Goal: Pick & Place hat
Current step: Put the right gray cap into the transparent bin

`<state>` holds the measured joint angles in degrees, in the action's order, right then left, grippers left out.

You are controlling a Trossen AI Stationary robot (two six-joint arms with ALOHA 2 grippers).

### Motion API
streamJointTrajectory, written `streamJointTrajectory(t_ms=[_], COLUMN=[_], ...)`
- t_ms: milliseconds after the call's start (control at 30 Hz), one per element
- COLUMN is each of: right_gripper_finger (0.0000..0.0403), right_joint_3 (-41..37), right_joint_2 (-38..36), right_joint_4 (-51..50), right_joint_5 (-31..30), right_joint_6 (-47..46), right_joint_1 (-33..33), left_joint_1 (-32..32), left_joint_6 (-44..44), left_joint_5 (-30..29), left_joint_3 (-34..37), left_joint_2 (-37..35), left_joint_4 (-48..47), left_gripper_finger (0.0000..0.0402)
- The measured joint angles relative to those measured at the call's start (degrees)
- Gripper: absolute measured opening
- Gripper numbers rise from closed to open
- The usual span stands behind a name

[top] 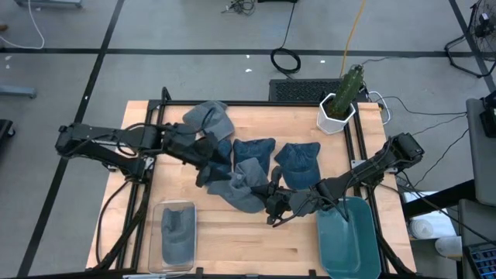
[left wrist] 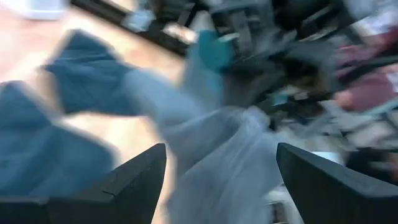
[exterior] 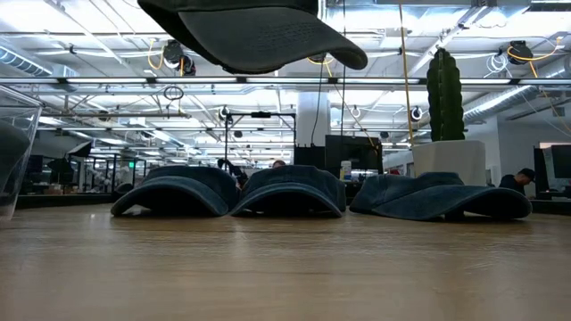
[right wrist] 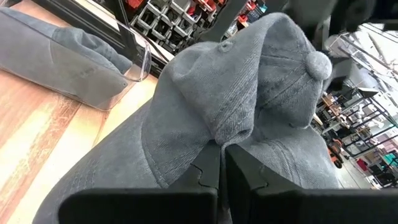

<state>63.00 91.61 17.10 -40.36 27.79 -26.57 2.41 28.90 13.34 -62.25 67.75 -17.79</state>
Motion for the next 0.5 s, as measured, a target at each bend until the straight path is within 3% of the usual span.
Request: streamJointTrajectory(t_ms=[133, 500], right_gripper_finger=[0.0000, 0.0000], right_joint_3=[0.0, 0.0], right_joint_2=[0.0, 0.0], right_joint_4=[-0.3, 0.4], right_joint_5=[0.0, -1.1], right_joint_6=[1.1, 6.8], right_joint_1=[0.0, 0.0], left_joint_1=[-1.4, -2.7], left_joint_6=[1.3, -1.5], left_joint_5=[4.7, 4.8], left_joint_3=[-3.2, -16.6], left_joint_2=[2.3, 11.2], left_joint_4=[-2.0, -17.7], left_gripper_finger=[0.0315, 0.0315])
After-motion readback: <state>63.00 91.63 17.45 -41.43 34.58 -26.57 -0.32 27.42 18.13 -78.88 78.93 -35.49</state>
